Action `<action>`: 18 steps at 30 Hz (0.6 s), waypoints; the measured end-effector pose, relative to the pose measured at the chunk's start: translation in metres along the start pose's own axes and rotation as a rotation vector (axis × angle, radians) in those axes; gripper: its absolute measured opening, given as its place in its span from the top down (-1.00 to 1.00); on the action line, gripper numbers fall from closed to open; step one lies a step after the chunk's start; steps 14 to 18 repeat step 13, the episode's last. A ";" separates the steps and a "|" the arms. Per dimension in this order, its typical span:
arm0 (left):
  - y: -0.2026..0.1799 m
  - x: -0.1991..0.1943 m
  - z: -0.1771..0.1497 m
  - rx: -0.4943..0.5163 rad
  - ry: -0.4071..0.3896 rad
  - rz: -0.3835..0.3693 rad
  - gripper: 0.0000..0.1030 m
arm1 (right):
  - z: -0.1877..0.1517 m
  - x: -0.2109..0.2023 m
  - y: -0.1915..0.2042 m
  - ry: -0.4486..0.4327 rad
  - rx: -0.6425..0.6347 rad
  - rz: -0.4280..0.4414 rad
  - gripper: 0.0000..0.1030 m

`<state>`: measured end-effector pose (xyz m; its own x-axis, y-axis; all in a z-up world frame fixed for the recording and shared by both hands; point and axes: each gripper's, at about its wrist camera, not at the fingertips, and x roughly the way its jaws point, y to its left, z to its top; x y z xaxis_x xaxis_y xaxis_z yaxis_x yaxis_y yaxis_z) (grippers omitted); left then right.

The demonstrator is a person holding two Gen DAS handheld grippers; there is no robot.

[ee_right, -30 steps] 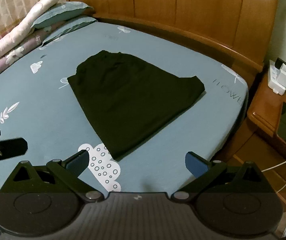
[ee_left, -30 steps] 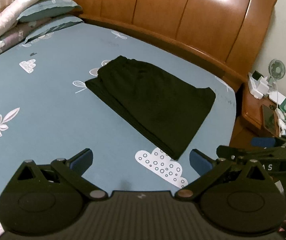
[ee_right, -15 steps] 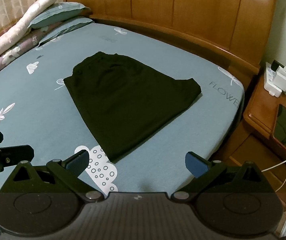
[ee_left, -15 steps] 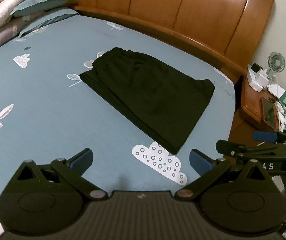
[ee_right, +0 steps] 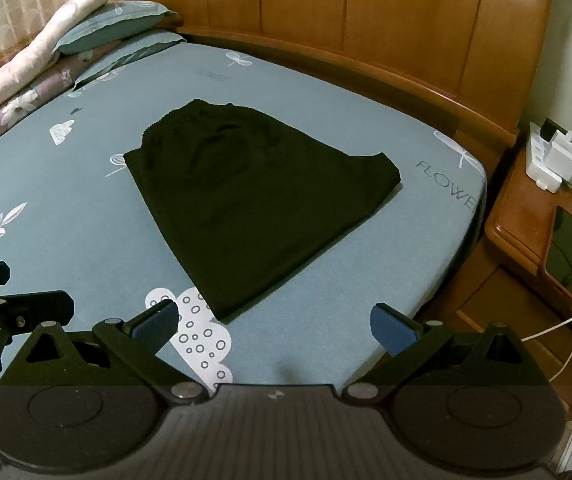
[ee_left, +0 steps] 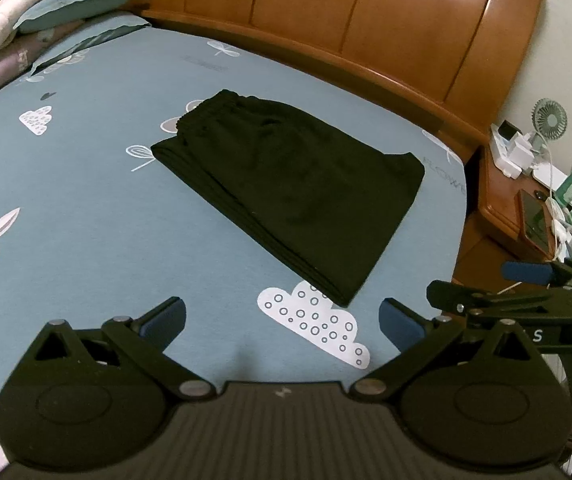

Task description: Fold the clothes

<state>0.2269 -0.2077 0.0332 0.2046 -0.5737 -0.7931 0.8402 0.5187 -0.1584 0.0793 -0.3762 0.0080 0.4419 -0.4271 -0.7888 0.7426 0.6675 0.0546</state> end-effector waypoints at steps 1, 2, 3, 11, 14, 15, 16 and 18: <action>0.000 0.000 0.000 0.000 0.000 0.000 -0.98 | 0.000 0.000 0.000 0.001 0.001 -0.001 -1.00; 0.000 0.000 0.000 0.000 0.000 -0.002 -0.98 | -0.001 0.000 0.000 0.001 0.002 -0.002 -1.00; 0.000 0.000 0.000 0.000 0.000 -0.003 -0.98 | -0.001 0.000 0.000 0.002 0.002 -0.003 -1.00; 0.001 0.002 0.000 -0.002 -0.003 -0.016 -0.98 | -0.001 0.000 0.002 -0.002 -0.006 -0.017 -1.00; 0.001 0.002 0.000 -0.002 -0.006 -0.022 -0.98 | -0.001 0.001 0.001 -0.001 -0.007 -0.018 -1.00; 0.001 0.002 0.000 -0.002 -0.006 -0.022 -0.98 | -0.001 0.001 0.001 -0.001 -0.007 -0.018 -1.00; 0.001 0.002 0.000 -0.002 -0.006 -0.022 -0.98 | -0.001 0.001 0.001 -0.001 -0.007 -0.018 -1.00; 0.001 0.002 0.000 -0.002 -0.006 -0.022 -0.98 | -0.001 0.001 0.001 -0.001 -0.007 -0.018 -1.00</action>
